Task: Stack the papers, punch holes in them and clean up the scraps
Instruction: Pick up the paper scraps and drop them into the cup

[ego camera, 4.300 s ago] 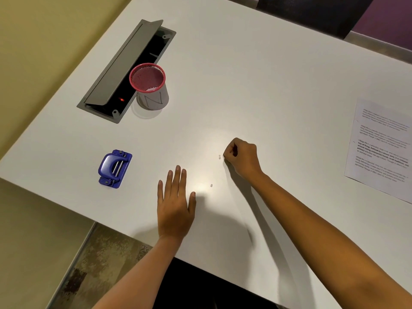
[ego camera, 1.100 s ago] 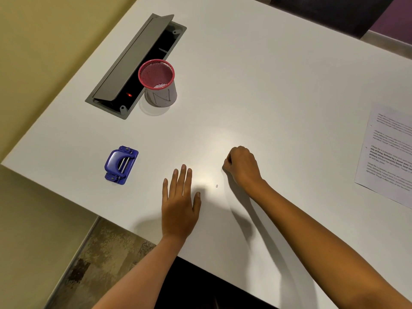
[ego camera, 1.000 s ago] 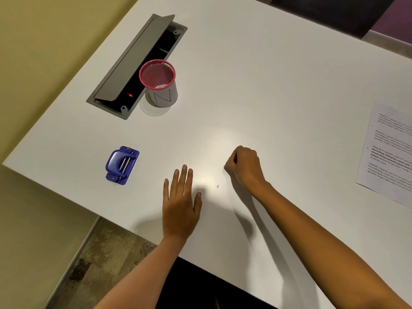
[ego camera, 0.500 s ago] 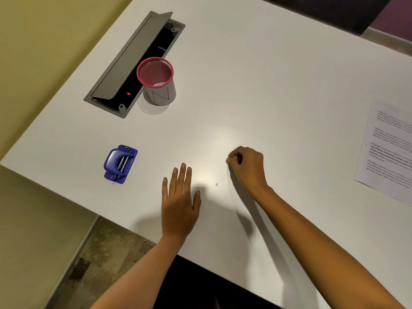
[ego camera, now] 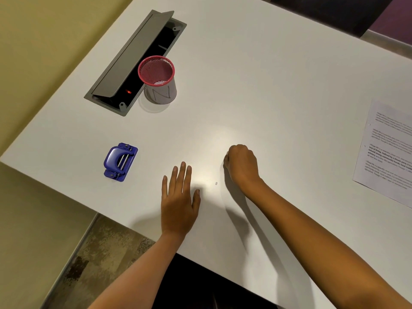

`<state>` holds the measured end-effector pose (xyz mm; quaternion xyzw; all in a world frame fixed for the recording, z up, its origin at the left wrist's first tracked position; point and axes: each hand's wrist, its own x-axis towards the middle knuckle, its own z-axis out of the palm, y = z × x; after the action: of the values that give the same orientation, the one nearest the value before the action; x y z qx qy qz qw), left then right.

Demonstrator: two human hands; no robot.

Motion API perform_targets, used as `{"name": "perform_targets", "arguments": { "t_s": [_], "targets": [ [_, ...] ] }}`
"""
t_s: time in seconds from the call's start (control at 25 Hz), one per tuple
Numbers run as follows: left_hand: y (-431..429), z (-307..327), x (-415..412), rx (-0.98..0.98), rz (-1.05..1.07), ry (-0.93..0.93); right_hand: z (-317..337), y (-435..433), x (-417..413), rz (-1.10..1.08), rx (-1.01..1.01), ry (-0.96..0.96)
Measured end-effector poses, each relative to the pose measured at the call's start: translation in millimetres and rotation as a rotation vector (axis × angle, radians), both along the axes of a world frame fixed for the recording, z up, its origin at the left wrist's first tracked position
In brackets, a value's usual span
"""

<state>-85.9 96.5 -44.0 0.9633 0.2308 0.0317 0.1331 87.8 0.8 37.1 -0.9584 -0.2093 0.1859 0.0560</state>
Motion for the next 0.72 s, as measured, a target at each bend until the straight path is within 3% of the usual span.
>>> {"name": "perform_targets", "arguments": {
  "t_s": [0.24,0.4,0.56,0.72],
  "targets": [
    [0,2,0,-0.01,-0.002,-0.023,-5,-5,4,-0.125,0.154,0.164],
    [0,2,0,-0.007,-0.006,-0.04,-3,-25,5,-0.453,0.53,0.315],
    [-1,2,-1,-0.008,-0.008,-0.042,-3,-43,-13,-0.621,0.682,0.396],
    [0,1,0,-0.012,-0.006,-0.043,-10,-47,-39,-0.528,0.633,0.321]
  ]
}}
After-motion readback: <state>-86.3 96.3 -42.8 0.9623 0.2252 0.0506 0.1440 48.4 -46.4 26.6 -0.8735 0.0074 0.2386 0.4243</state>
